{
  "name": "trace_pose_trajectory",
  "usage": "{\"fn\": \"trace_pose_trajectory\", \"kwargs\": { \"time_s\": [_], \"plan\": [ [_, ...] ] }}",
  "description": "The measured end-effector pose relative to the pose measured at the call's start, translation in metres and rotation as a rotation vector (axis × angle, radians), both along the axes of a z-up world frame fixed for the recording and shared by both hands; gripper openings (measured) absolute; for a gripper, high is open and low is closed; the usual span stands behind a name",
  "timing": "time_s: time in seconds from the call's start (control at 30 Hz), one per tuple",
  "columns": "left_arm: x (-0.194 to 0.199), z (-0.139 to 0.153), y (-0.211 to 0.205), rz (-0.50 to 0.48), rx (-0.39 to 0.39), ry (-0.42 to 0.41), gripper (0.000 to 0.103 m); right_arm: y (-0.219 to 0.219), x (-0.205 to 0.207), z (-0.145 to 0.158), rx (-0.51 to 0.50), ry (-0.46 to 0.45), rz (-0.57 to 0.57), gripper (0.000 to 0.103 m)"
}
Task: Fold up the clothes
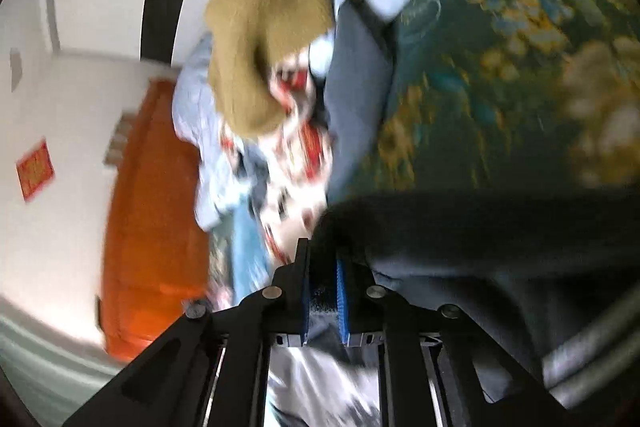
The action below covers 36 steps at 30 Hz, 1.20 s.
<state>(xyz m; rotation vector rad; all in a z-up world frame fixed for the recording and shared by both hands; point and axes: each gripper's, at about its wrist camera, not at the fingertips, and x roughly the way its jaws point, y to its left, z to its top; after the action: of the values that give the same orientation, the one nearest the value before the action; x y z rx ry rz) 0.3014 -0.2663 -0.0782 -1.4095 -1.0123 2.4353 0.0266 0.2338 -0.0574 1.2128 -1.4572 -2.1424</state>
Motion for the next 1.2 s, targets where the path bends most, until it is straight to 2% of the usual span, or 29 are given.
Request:
{"fn": "trace_pose_trajectory", "kwargs": {
  "time_s": [0.17, 0.23, 0.33, 0.43, 0.63, 0.8, 0.9, 1.03, 1.2],
  "plan": [
    [-0.004, 0.001, -0.005, 0.008, 0.010, 0.004, 0.070, 0.018, -0.030, -0.018, -0.077, -0.045, -0.109, 0.016],
    [-0.005, 0.002, -0.007, 0.012, 0.011, 0.007, 0.070, 0.019, -0.033, -0.020, -0.112, -0.031, -0.135, 0.022],
    [-0.006, 0.003, -0.010, 0.019, 0.011, 0.015, 0.070, 0.019, -0.033, -0.006, -0.061, 0.027, -0.119, 0.030],
    [-0.007, 0.005, -0.012, 0.026, 0.011, 0.023, 0.070, 0.019, -0.029, 0.011, -0.017, 0.079, -0.107, 0.032],
    [-0.004, 0.008, -0.022, 0.049, -0.016, 0.037, 0.070, -0.001, -0.006, 0.027, 0.072, 0.094, 0.018, 0.037],
    [-0.001, -0.003, -0.033, 0.053, -0.052, 0.003, 0.070, -0.023, 0.050, 0.021, 0.081, 0.075, 0.157, 0.040],
    [0.003, -0.009, -0.034, 0.052, -0.044, 0.012, 0.070, -0.028, 0.091, 0.018, 0.086, 0.063, 0.205, 0.045],
    [0.001, -0.017, -0.028, 0.011, -0.010, 0.020, 0.069, -0.020, 0.154, 0.016, 0.135, 0.050, 0.222, 0.047],
    [-0.002, -0.020, -0.017, -0.060, -0.046, 0.038, 0.069, -0.002, 0.239, 0.007, 0.183, 0.017, 0.215, 0.058]
  ]
}}
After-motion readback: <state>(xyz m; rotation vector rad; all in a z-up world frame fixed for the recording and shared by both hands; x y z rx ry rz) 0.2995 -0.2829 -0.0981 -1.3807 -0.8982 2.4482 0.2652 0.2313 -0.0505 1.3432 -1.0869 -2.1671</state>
